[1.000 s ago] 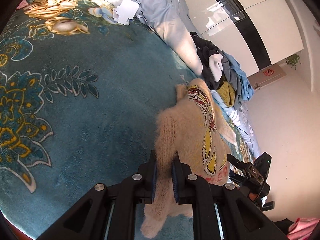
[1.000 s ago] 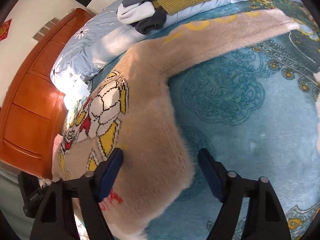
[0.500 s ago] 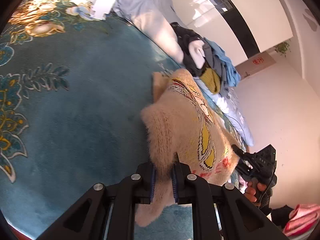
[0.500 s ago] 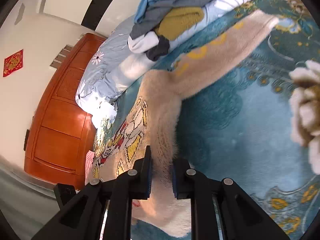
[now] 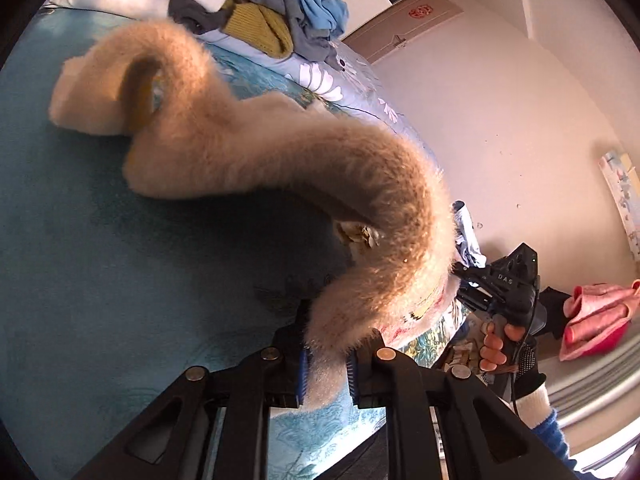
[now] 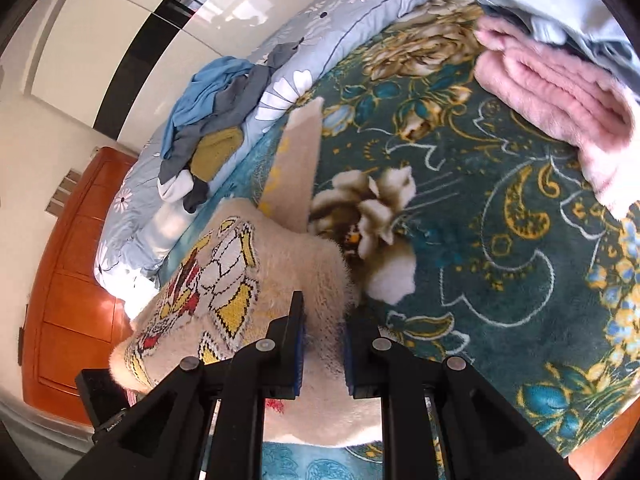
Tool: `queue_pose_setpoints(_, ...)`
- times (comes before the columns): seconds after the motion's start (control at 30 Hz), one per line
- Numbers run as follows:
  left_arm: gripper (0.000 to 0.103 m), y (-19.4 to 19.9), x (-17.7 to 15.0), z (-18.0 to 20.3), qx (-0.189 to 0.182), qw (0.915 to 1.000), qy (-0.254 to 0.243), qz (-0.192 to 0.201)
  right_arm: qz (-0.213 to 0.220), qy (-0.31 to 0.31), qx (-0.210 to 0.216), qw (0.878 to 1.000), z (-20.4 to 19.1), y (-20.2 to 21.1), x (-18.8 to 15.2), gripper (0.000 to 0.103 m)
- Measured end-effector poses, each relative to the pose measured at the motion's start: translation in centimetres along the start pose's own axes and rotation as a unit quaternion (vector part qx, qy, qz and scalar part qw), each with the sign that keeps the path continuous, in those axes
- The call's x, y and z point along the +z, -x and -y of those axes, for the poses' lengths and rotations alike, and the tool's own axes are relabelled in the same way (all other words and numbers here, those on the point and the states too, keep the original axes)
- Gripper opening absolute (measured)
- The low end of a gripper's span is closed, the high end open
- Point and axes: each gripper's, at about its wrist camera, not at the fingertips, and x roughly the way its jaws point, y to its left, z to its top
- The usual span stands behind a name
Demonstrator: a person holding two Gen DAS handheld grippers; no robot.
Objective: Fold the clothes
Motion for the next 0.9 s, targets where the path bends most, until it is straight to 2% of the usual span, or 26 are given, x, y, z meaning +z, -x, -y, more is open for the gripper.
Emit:
queue_pose_setpoints(0.07,0.037,-1.3,0.2,1.0,-0.008,0.9998,-0.008,-0.016,0.004,-0.006,0.004,1.0,0.8,-0.1,-0.2,0.016)
queue_pose_setpoints(0.17,0.053,0.4,0.0,-0.2,-0.001,0.9998,0.011,-0.019,0.001,0.0,0.0,1.0,1.0,-0.4,-0.4,0.016)
queue_pose_setpoints(0.23,0.056,1.9,-0.1,-1.1,0.001,0.9996,0.024,-0.012,-0.003,0.006,-0.006,1.0,1.0,-0.4,-0.4,0.016)
queue_pose_setpoints(0.33,0.058,3.6,0.8,-2.3,0.041,0.9986,0.032,0.009,-0.009,0.017,-0.024,1.0,0.8,-0.6,-0.5,0.017)
queue_pose_setpoints(0.43,0.059,5.0,2.8,-3.3,0.051,0.996,0.057,0.046,-0.012,0.019,-0.032,0.999,0.8,-0.9,-0.5,0.017)
queue_pose_setpoints(0.53,0.061,4.5,5.4,-3.0,0.059,0.9937,0.07,0.066,-0.014,0.014,-0.037,0.999,0.9,-1.2,-0.6,0.017)
queue_pose_setpoints(0.67,0.06,2.7,8.7,-2.9,0.073,0.9895,0.093,0.084,-0.015,0.011,-0.04,0.999,0.8,-1.0,-0.6,0.018)
queue_pose_setpoints(0.8,0.054,0.6,9.6,-3.8,0.099,0.9823,0.124,0.1,-0.02,0.016,-0.048,0.999,0.5,-0.7,-0.7,0.02)
queue_pose_setpoints(0.87,0.032,0.3,10.5,-4.5,0.106,0.9799,0.122,0.117,-0.023,0.023,-0.058,0.998,0.3,-0.6,-0.7,0.021)
queue_pose_setpoints(0.9,0.027,0.1,11.0,-4.7,0.111,0.9789,0.119,0.124,-0.025,0.031,-0.064,0.997,0.1,-0.5,-0.6,0.022)
